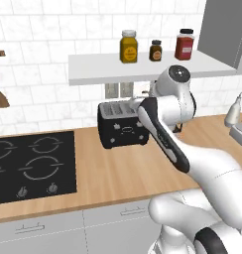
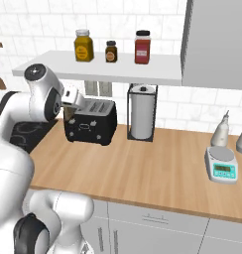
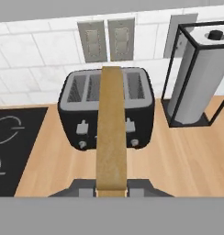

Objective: Start the toaster. Once the lever pops up, take the bread to the plate on the dining counter.

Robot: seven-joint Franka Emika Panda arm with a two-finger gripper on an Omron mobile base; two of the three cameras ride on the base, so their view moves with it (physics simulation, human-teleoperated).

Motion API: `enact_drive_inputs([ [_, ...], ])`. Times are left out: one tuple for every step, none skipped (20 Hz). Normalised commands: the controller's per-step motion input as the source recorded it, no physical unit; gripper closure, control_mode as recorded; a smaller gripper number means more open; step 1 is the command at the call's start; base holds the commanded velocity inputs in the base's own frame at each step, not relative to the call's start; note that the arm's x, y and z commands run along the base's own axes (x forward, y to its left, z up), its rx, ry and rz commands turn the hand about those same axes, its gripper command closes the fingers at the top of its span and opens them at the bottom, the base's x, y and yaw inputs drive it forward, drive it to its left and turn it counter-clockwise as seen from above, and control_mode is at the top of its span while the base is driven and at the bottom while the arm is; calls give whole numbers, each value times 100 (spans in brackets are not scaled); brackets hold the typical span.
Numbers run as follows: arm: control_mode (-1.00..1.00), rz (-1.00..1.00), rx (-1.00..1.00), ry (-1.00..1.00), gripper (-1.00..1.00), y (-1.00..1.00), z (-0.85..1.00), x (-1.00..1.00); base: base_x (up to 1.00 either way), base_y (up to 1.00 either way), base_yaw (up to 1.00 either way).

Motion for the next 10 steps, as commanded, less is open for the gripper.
enact_drive_inputs([
  [-100,0,-5,0,100,-24,-10,-76,0,0,0],
  [-100,0,-6,0,100,-22,-11,-75,0,0,0],
  [-100,0,-9,0,100,-15,-15,-79,0,0,0],
  [-100,0,-10,0,100,-1,-12,-71,0,0,0],
  [-100,0,-9,0,100,0,-7,-58,0,0,0],
  [-100,0,-7,0,100,-7,-5,-54,0,0,0],
  [-100,0,-5,0,100,-17,-7,-51,0,0,0],
  [-100,0,-2,0,100,-19,-3,-41,0,0,0],
  [-100,0,0,0,100,-24,0,-36,0,0,0],
  [-100,0,0,0,100,-29,0,-31,0,0,0],
])
